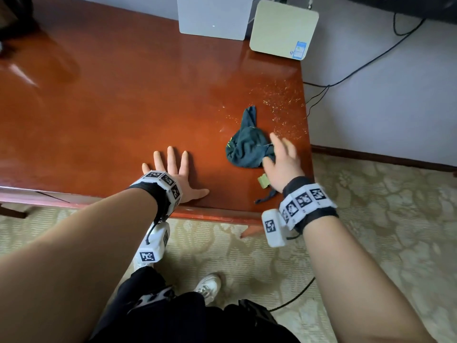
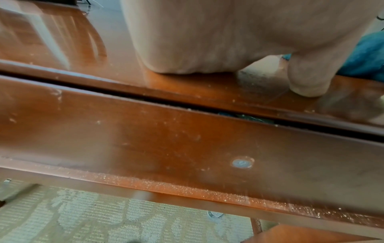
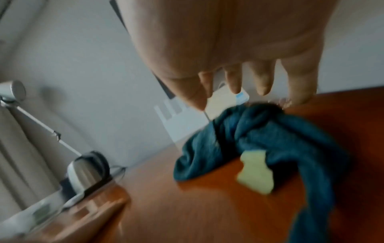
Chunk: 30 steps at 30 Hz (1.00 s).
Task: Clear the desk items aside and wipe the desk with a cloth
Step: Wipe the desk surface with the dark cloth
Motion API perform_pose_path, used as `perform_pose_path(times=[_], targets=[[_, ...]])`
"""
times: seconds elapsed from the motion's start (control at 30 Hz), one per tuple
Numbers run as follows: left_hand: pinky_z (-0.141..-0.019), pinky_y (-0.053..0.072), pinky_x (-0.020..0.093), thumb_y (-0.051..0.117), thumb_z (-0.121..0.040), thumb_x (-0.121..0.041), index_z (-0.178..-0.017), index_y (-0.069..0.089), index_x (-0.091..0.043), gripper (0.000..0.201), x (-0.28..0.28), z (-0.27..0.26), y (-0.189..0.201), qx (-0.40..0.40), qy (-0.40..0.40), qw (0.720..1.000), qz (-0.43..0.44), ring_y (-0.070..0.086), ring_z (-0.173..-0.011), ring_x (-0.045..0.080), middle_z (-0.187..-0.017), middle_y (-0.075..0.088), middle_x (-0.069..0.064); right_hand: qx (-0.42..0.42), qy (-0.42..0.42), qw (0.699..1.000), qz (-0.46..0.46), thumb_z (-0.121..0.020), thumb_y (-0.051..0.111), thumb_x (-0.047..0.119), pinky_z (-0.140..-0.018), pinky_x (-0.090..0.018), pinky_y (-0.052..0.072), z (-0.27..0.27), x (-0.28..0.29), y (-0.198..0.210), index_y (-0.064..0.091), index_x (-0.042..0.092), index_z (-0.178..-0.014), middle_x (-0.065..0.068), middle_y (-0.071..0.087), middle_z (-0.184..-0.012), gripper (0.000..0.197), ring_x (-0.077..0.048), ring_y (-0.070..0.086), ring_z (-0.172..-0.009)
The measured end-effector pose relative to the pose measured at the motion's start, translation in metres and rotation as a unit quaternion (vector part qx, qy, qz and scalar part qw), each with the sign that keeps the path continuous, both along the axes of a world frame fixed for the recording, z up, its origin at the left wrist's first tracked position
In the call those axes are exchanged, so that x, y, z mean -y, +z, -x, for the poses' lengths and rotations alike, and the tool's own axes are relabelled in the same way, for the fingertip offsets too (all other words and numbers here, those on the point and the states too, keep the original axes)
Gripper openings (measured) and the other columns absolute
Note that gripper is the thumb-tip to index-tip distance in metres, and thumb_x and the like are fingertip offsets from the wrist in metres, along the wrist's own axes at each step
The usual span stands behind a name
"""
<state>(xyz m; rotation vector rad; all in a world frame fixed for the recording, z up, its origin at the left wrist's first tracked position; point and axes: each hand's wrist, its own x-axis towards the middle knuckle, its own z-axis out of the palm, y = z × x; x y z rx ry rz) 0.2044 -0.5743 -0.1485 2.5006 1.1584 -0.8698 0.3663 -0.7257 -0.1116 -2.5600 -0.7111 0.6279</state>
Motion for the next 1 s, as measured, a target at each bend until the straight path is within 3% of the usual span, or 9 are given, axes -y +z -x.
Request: perform_pose_path(times=[0.1,0.2,0.33,0.43,0.57,0.67,0.73,0.87,1.0], targets=[[-0.113,0.000,0.058,0.038,-0.071,-0.083,-0.147,-0.019,-0.028,0.109,-0.001,0.001,0.000,0.003,-0.001,1.000,0.003,-0.018,-0.142,0.037,-0.154,-0.027,0.005,0.028,0.067,0.990,0.122,-0.094,0.045,0.043,-0.112,-0.046,0.021,0.014,-0.008,-0.020,0.016,0.038,-0.146,0.000,0.001,-0.158,0.060,-0.029,0.003,-0.144],[-0.113,0.000,0.058,0.039,-0.071,-0.082,-0.146,-0.019,-0.028,0.110,-0.003,0.001,0.002,0.003,-0.005,1.000,0.013,-0.018,-0.142,0.037,-0.154,-0.026,0.005,0.083,0.075,0.980,0.167,-0.092,0.047,0.043,-0.107,-0.047,0.029,0.012,-0.016,-0.024,0.029,0.036,-0.141,-0.001,0.013,-0.154,0.052,-0.029,0.016,-0.139],[-0.112,-0.001,0.058,0.046,-0.072,-0.078,-0.148,-0.014,-0.029,0.108,-0.014,-0.002,0.008,-0.001,-0.033,0.999,0.020,-0.017,-0.143,0.036,-0.156,-0.020,0.007,0.060,0.056,0.989,0.121,-0.091,0.053,0.018,-0.088,-0.036,0.043,-0.006,-0.025,-0.013,0.049,0.027,-0.121,-0.005,0.036,-0.134,0.032,-0.029,0.042,-0.118],[-0.118,0.000,0.049,0.052,-0.077,-0.068,-0.148,0.005,-0.031,0.093,-0.042,-0.012,0.014,0.069,-0.040,0.996,0.031,-0.010,-0.144,0.031,-0.156,-0.004,0.010,0.055,-0.027,0.997,0.039,-0.087,0.052,0.009,-0.087,-0.035,0.045,-0.024,-0.029,0.014,0.055,0.023,-0.117,-0.010,0.043,-0.125,0.034,-0.034,0.053,-0.108],[-0.118,-0.003,0.046,0.055,-0.078,-0.065,-0.148,0.007,-0.030,0.091,-0.083,-0.032,0.019,0.107,0.010,0.994,0.029,-0.014,-0.144,0.030,-0.157,-0.004,0.009,0.173,-0.103,0.973,-0.110,-0.083,0.060,0.010,-0.094,-0.035,0.045,-0.037,-0.035,0.064,0.051,0.022,-0.122,-0.010,0.047,-0.128,0.042,-0.029,0.052,-0.115],[-0.117,-0.004,0.047,0.055,-0.078,-0.067,-0.149,-0.002,-0.031,0.098,-0.102,-0.046,0.021,0.103,0.020,0.994,0.038,-0.017,-0.144,0.030,-0.157,-0.012,0.008,0.085,-0.061,0.977,-0.187,-0.087,0.061,0.023,-0.098,-0.035,0.044,-0.031,-0.055,0.077,0.041,0.027,-0.132,0.000,0.051,-0.132,0.049,-0.018,0.052,-0.116],[-0.117,-0.005,0.048,0.056,-0.073,-0.071,-0.149,-0.008,-0.031,0.108,-0.109,-0.051,0.017,0.086,0.005,0.995,0.049,-0.019,-0.143,0.031,-0.157,-0.017,0.008,0.074,0.000,0.991,-0.114,-0.091,0.054,0.032,-0.105,-0.037,0.037,-0.028,-0.075,0.063,0.037,0.029,-0.138,0.001,0.045,-0.140,0.050,-0.019,0.043,-0.126],[-0.114,-0.007,0.053,0.058,-0.064,-0.077,-0.146,-0.020,-0.027,0.123,-0.110,-0.053,0.004,0.041,-0.039,0.998,0.032,-0.023,-0.141,0.034,-0.153,-0.027,0.011,0.061,0.108,0.982,0.145,-0.093,0.043,0.048,-0.115,-0.048,0.010,-0.017,-0.108,0.014,0.018,0.042,-0.145,0.008,0.001,-0.159,0.057,-0.023,-0.004,-0.146],[-0.112,-0.010,0.055,0.058,-0.062,-0.079,-0.145,-0.024,-0.028,0.127,-0.113,-0.058,0.000,0.017,-0.033,0.998,0.046,-0.026,-0.140,0.036,-0.151,-0.032,0.010,0.031,0.154,0.977,0.146,-0.096,0.041,0.043,-0.116,-0.046,0.013,-0.009,-0.126,-0.019,0.020,0.046,-0.144,0.005,-0.003,-0.158,0.053,-0.028,-0.001,-0.145]])
